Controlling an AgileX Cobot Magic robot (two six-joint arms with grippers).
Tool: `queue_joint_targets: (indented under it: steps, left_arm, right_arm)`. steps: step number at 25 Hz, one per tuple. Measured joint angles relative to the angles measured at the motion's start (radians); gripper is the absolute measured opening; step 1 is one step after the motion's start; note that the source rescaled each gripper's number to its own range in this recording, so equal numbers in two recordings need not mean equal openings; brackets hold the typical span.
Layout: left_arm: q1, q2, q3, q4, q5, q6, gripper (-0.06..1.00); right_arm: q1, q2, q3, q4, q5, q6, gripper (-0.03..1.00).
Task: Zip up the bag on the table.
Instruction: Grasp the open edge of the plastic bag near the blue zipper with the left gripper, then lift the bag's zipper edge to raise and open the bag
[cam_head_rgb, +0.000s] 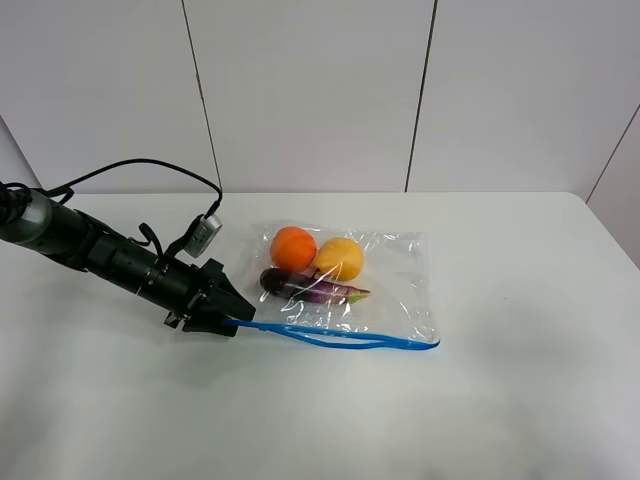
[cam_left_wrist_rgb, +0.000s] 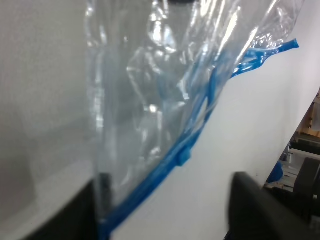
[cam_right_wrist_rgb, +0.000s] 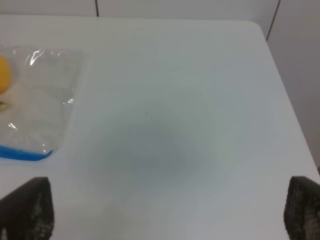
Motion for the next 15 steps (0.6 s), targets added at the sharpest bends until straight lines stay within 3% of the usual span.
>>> queue_joint_targets:
  steps: [5,8,15]
  left_arm:
    - [0.000,0.000,0.000,0.001,0.000,0.000,0.10]
    - [0.000,0.000,0.000,0.000,0.002,-0.001,0.02]
    - [0.000,-0.002,-0.012,-0.069,0.091,-0.065,0.00]
  right_arm:
    - [0.000,0.000,0.000,0.000,0.000,0.000,1.00]
    - [0.000,0.000,0.000,0.000,0.000,0.000,1.00]
    - [0.000,0.000,0.000,0.000,0.000,0.000,1.00]
